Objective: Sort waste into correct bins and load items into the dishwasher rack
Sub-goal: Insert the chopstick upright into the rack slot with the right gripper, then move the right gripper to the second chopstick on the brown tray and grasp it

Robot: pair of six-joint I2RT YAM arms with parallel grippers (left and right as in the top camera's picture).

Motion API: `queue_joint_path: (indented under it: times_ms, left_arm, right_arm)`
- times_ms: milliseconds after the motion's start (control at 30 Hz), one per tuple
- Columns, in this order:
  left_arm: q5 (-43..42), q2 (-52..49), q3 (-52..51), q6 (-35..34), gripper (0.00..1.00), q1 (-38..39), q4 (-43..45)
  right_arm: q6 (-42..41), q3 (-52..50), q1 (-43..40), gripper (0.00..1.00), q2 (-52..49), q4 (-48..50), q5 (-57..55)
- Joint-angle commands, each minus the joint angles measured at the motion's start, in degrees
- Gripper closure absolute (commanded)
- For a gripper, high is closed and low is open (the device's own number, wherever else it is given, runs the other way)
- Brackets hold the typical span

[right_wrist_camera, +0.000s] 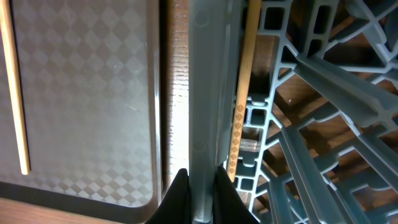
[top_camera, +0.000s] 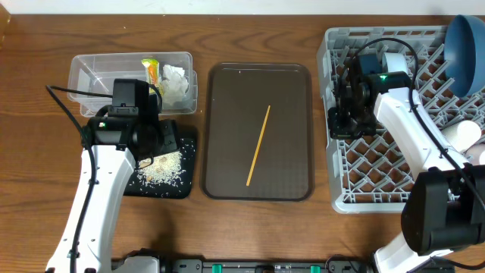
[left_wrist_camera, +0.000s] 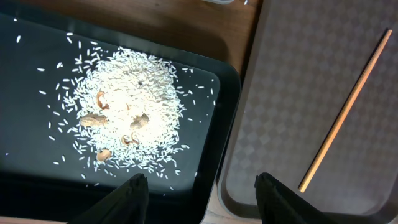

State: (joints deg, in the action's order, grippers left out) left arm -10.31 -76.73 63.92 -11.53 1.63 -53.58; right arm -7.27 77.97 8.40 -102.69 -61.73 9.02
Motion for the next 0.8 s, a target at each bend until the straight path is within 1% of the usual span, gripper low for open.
queue_joint_path:
  times_ms: [0, 100, 200, 267, 300, 333, 433, 633, 767]
  left_arm:
    - [0.5, 0.2, 0.4, 0.8, 0.41, 0.0, -0.1]
    - [0.5, 0.2, 0.4, 0.8, 0.41, 0.0, -0.2]
    - [0.5, 0.2, 0.4, 0.8, 0.41, 0.0, -0.2]
    - [0.5, 0.2, 0.4, 0.8, 0.41, 0.0, -0.2]
    - [0.5, 0.2, 0.4, 0.8, 0.41, 0.0, -0.2]
    - [0.5, 0.2, 0.4, 0.8, 0.41, 0.0, -0.2]
    - [0.5, 0.2, 0.4, 0.8, 0.41, 0.0, -0.2]
    - [0.5, 0.2, 0.4, 0.8, 0.41, 0.0, -0.2]
    - [0.5, 0.2, 0.4, 0.8, 0.41, 0.0, -0.1]
  right_arm:
    - [0.6, -0.2, 0.5, 0.99, -0.3, 1.9, -0.2]
    - [0.7, -0.2, 0.5, 0.98, -0.3, 1.8, -0.2]
    - [0.6, -0.2, 0.5, 0.93, -0.3, 1.4, -0.2]
    - [0.7, -0.1, 0.5, 0.88, 0.0, 0.7, -0.2]
    - [0.7, 0.0, 0.4, 0.83, 0.1, 0.5, -0.2]
    - [0.6, 0.3, 0.2, 0.8, 0.5, 0.2, -0.2]
    - [0.7, 1.7, -0.2, 0.72, 1.5, -0.5, -0.3]
    - [0.4, 6.9, -0.4, 0.68, 4.5, -0.7, -1.7]
    - [0.0, 9.4, 1.1, 0.67, 6.1, 2.3, 2.4]
